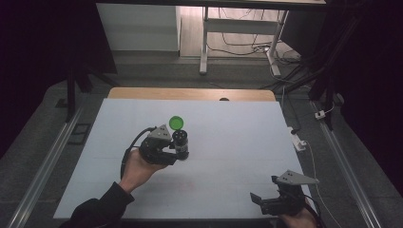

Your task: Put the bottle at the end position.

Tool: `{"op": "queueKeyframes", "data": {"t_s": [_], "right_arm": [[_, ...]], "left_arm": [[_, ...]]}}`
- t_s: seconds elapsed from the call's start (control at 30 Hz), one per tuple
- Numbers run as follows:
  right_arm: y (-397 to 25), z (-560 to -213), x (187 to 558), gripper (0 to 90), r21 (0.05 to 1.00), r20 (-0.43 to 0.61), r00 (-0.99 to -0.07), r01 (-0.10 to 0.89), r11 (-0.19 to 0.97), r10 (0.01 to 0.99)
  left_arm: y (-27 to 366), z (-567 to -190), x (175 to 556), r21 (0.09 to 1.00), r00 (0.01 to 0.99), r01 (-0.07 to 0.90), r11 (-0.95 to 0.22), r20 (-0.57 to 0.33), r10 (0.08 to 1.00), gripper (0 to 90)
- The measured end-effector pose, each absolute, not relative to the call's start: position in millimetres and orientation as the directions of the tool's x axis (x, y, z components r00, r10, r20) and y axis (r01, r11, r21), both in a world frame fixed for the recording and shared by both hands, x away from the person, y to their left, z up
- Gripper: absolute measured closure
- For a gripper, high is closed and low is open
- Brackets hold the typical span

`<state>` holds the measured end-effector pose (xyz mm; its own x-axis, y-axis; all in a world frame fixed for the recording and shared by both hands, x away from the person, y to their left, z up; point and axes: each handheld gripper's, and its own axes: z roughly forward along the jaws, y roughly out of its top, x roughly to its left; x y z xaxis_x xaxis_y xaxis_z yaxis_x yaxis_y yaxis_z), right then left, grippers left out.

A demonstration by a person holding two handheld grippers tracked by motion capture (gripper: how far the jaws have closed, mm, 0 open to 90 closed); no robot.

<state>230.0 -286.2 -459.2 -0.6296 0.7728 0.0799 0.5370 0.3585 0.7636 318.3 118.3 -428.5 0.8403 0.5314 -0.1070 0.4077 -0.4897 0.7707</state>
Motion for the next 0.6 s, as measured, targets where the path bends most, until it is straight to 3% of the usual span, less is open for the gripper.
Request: {"op": "queueKeyframes", "data": {"t_s": [0.6], "right_arm": [[-284, -460, 231, 0.0, 0.753, 0.081, -0.637, 0.543, 0.373, 0.766]], "left_arm": [[100, -429, 354, 0.787, 0.827, 0.407, -0.464, -0.102, 0.553, 53.7]]}}
